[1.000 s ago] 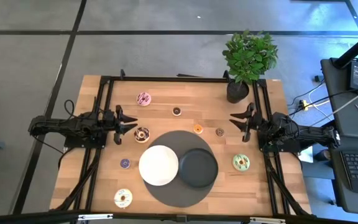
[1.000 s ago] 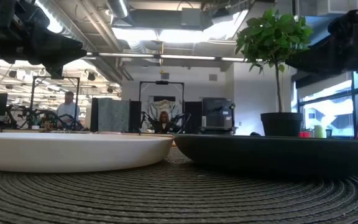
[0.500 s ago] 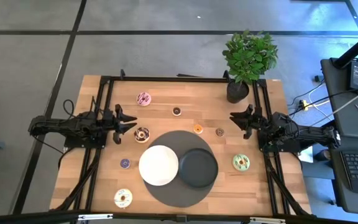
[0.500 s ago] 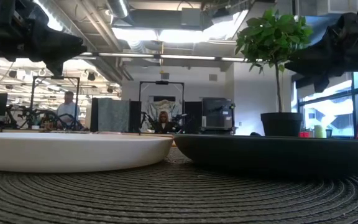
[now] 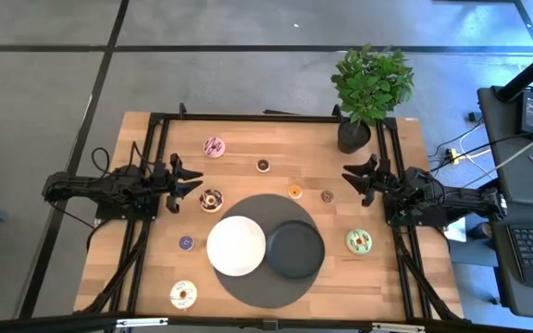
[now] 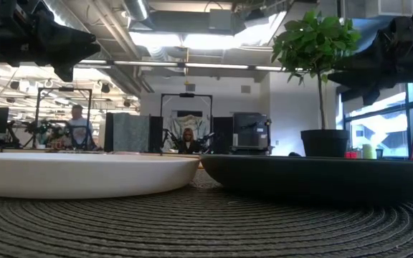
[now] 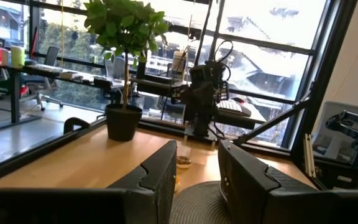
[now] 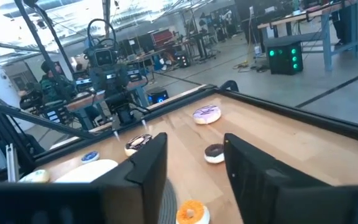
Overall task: Pick & Place donuts
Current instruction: Put the small brown donut on the black plate
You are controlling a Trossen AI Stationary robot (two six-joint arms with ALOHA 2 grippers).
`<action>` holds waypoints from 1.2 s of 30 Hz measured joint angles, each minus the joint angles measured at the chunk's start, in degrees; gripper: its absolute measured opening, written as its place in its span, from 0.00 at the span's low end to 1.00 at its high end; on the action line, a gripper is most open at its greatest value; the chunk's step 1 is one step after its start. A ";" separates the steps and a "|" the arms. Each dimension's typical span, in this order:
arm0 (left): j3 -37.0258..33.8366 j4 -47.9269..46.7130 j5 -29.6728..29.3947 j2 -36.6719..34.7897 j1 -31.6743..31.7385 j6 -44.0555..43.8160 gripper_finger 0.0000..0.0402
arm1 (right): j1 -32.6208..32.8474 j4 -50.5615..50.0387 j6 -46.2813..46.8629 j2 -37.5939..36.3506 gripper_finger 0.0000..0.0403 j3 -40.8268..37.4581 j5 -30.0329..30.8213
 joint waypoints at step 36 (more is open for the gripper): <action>-0.01 -0.49 -3.99 0.00 0.01 0.02 0.46 | 0.00 -30.19 9.45 50.63 0.50 28.93 -1.92</action>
